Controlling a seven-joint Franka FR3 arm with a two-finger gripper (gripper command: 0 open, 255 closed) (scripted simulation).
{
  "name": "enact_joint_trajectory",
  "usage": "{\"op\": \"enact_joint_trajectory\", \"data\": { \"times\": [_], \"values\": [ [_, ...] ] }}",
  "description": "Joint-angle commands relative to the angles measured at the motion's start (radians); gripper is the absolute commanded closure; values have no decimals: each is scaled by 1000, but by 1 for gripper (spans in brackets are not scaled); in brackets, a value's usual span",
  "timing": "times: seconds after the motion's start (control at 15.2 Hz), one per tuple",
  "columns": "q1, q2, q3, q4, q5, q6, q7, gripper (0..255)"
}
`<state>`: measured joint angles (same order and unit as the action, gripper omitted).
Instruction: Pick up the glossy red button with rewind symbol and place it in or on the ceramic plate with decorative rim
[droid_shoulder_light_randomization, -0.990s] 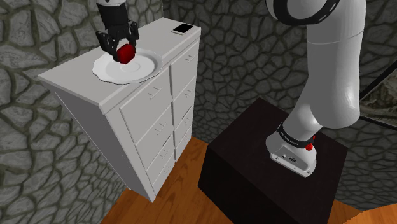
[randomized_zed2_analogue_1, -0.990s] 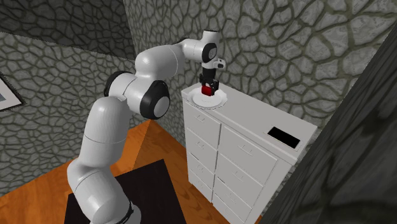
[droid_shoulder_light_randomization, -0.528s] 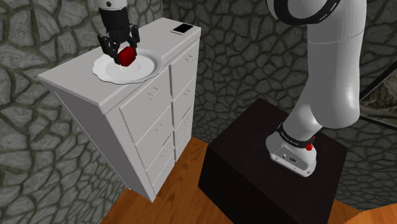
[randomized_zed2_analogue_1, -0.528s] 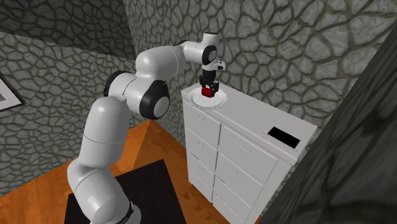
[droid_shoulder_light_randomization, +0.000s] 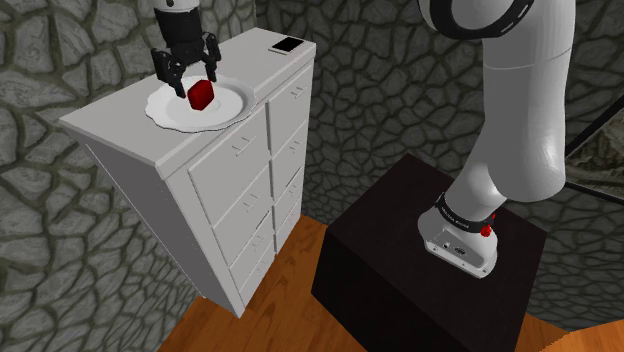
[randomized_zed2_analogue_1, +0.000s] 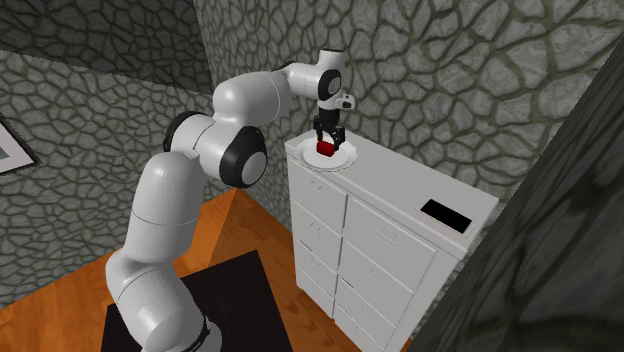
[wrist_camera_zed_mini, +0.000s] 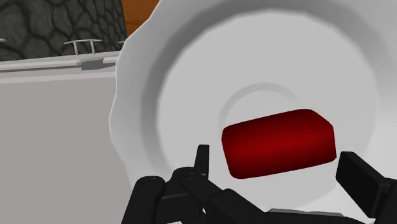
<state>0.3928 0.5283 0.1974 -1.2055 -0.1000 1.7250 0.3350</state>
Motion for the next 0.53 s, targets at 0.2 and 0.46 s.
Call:
{"op": "enact_joint_trajectory", "data": {
  "times": [0.2, 0.46],
  "values": [
    [13, 24, 0, 153, -3, -128, -1, 0],
    [13, 24, 0, 153, -3, -128, -1, 0]
  ]
}}
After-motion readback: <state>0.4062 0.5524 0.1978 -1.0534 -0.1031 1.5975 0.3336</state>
